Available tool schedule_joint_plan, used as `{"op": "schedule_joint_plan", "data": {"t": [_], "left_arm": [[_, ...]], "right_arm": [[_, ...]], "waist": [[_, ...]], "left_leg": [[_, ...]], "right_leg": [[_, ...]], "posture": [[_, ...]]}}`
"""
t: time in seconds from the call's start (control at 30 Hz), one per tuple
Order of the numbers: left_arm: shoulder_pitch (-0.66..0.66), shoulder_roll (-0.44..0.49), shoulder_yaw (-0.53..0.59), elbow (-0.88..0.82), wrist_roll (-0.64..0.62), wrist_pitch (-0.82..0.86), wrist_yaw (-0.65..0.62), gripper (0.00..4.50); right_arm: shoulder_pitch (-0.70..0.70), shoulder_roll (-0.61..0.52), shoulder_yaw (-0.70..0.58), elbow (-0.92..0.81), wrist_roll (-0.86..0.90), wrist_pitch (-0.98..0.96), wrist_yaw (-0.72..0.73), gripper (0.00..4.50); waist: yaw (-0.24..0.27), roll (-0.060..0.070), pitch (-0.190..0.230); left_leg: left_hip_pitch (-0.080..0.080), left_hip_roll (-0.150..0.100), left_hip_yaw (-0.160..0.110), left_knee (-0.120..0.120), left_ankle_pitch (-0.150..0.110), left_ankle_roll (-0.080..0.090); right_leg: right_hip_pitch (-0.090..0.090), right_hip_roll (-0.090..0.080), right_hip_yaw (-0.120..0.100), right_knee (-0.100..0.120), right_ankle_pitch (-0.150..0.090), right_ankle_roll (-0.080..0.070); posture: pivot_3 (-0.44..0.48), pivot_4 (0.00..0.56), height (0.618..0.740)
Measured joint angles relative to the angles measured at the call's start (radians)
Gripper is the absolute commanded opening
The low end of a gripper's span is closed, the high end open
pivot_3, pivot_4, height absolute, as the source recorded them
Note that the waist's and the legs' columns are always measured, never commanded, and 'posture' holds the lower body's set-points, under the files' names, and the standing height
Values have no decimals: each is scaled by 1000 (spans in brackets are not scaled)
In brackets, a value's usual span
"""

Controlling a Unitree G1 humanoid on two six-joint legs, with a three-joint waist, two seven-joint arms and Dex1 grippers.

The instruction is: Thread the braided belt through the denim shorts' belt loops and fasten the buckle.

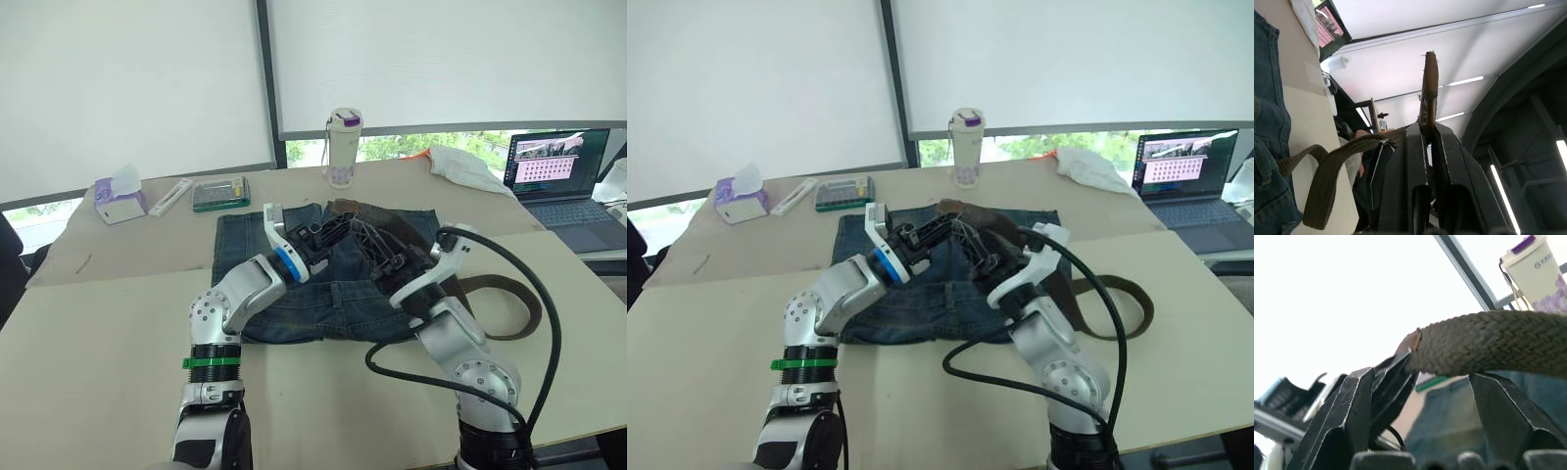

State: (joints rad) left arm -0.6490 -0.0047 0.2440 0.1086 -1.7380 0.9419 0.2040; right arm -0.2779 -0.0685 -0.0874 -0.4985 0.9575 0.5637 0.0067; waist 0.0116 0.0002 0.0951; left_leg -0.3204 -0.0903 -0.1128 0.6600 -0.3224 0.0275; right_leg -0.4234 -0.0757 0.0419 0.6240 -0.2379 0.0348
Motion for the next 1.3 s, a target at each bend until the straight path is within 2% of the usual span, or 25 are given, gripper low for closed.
{"op": "schedule_joint_plan", "data": {"t": [0.37, 0.47, 0.7, 0.73, 0.93, 1.0, 1.1, 1.13, 1.2, 1.23, 1.3], "left_arm": [[9, 6, -19, -22, -60, -14, 20, 0], [17, 6, -26, -31, -68, -22, 21, 0], [22, 10, -34, -34, -70, -33, 23, 0], [22, 10, -35, -34, -70, -38, 23, 0], [28, 37, -64, -44, -19, -44, -20, 0], [30, 96, -105, -83, 85, -39, -105, 776], [41, 228, -212, -190, 258, 2, -308, 1742], [42, 280, -258, -230, 343, -13, -396, 2074], [53, 440, -425, -328, 607, -127, -624, 2765], [69, 489, -488, -351, 721, -195, -717, 3045], [109, 530, -563, -355, 875, -294, -860, 3045]], "right_arm": [[-41, 43, -39, 17, 70, -5, -10, 3396], [-57, 46, -41, 21, 69, -5, -26, 2556], [-97, 40, -42, 47, 65, -2, -79, 149], [-102, 36, -40, 47, 64, 1, -85, 20], [-108, -13, -36, 33, 64, 41, -131, 20], [-108, -65, -36, 8, 67, 85, -157, 0], [-105, -179, -84, -14, 64, 132, -202, 0], [-100, -216, -104, -16, 65, 154, -214, 0], [-82, -351, -124, -32, 66, 242, -227, 0], [-72, -409, -135, -33, 67, 285, -231, 0], [-53, -485, -163, -21, 71, 371, -250, 0]], "waist": [[-1, 0, 0], [-2, 0, 0], [-2, 1, 0], [-2, 1, 0], [-2, 1, 0], [-2, 1, 0], [0, 1, 0], [0, 2, 1], [-2, 5, 1], [-2, 8, 1], [0, 8, 1]], "left_leg": [[0, 0, 0, 0, 0, 0], [0, 0, 0, 0, 0, 0], [0, 0, 0, -1, 0, 0], [0, 0, 0, -1, 0, 0], [0, 0, 0, -1, 0, 0], [0, 0, 0, -1, 0, 0], [0, -2, 0, -1, 0, 0], [0, -2, 0, -2, 0, 0], [0, -1, 2, -4, 0, 0], [1, -1, 3, -6, 0, 0], [-1, 1, 4, -13, 3, 1]], "right_leg": [[0, 0, 0, 0, 0, 0], [0, 0, 0, 0, 0, 0], [-1, 0, 0, 0, 0, 0], [-1, 0, 0, 0, 0, 0], [-1, 0, 0, 0, 0, 0], [-1, 0, 0, 0, 0, 0], [0, 2, -1, -1, 0, 0], [0, 2, -1, -1, 0, 0], [1, 1, 0, -4, 0, -2], [2, 0, 1, -7, 0, -3], [1, -1, 1, -13, 2, -7]], "posture": [[0, 150, 740], [0, 150, 740], [0, 150, 740], [0, 150, 740], [0, 150, 740], [0, 150, 740], [0, 150, 740], [0, 150, 740], [0, 150, 740], [0, 150, 740], [0, 150, 740]]}}
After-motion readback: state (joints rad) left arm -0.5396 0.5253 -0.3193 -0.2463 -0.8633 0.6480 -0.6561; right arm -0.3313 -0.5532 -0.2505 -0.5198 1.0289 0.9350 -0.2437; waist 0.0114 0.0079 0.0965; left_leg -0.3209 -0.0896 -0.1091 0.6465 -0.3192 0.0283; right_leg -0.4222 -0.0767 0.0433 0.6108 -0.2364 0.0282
